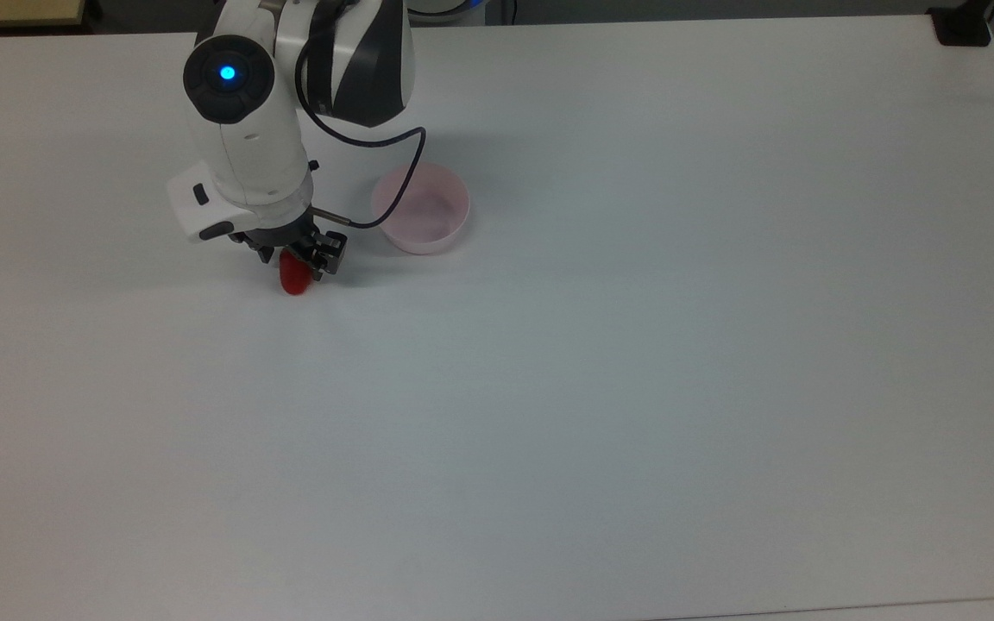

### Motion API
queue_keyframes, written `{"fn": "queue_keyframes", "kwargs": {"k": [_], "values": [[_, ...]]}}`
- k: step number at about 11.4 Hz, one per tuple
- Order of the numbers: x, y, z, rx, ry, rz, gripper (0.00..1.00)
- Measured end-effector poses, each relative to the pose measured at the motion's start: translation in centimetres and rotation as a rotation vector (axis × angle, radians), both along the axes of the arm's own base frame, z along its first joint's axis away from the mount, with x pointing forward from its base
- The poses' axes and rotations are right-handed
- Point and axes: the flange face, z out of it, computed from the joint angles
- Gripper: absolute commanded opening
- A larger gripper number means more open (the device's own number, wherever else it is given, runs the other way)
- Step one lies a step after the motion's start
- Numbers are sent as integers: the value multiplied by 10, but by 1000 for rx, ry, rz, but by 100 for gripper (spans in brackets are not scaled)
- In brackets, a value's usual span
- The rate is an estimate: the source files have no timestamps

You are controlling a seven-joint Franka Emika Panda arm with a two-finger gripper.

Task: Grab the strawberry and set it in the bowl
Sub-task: 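Close the gripper on the red strawberry, then lift the strawberry and carry it over the pink bowl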

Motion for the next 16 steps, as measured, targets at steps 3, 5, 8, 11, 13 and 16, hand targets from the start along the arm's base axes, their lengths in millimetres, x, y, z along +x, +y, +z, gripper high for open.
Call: {"fn": "queue_keyframes", "kwargs": {"k": [3, 5, 8, 11, 13, 16], "values": [[-1, -4, -1, -1, 2, -6, 34], [-1, -4, -3, 0, 5, -6, 33], [-2, -5, 19, -2, -3, 12, 33], [-24, 7, 69, 11, 62, 66, 34], [-45, 44, 78, 23, 104, 123, 36], [-63, 105, 62, 21, 155, 187, 51]]}}
